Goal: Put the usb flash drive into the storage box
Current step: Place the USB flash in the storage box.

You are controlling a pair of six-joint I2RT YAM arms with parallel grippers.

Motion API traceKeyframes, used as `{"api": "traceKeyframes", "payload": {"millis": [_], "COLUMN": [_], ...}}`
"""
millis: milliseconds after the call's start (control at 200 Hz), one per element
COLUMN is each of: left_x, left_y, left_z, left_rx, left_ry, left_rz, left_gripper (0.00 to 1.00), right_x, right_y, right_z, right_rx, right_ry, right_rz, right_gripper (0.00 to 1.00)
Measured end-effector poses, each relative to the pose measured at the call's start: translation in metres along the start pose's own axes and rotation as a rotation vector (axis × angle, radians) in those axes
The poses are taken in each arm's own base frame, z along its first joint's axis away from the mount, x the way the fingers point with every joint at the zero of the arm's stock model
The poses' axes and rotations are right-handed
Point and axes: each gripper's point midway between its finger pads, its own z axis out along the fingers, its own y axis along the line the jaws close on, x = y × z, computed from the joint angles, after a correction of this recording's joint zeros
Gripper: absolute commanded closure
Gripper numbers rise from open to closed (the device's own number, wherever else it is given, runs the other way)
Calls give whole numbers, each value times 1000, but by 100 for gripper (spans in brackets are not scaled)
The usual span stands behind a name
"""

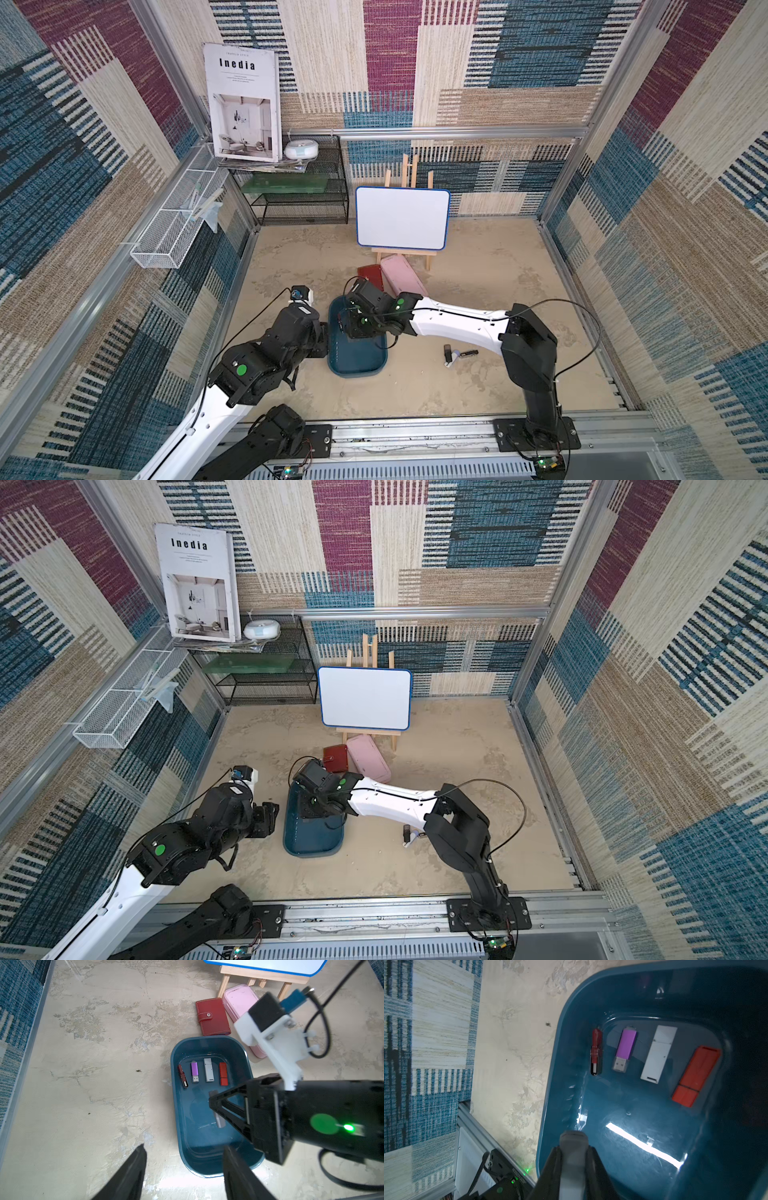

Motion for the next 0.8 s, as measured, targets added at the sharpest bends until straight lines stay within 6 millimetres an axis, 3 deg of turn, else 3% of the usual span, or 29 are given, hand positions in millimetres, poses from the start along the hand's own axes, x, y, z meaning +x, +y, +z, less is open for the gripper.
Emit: {"api": "traceKeyframes", "payload": {"millis": [170,376,556,801], "left_x": [0,0,0,1], "left_y": [0,0,0,-1], "left_z": [0,1,0,3], "left_rx": [0,-2,-1,-6], "left_ry": [0,2,2,13], "left_rz": [-2,-2,-2,2], "left_gripper": [37,37,36,36], "right_x": [12,27,37,43], "right_y": [-15,-7,1,-5], "right_z": [28,59,73,81], "right_rx": [46,31,27,48], "right_ry": [28,77,94,109], "right_rz": [46,54,47,64], "right_gripper": [83,81,75,66]}}
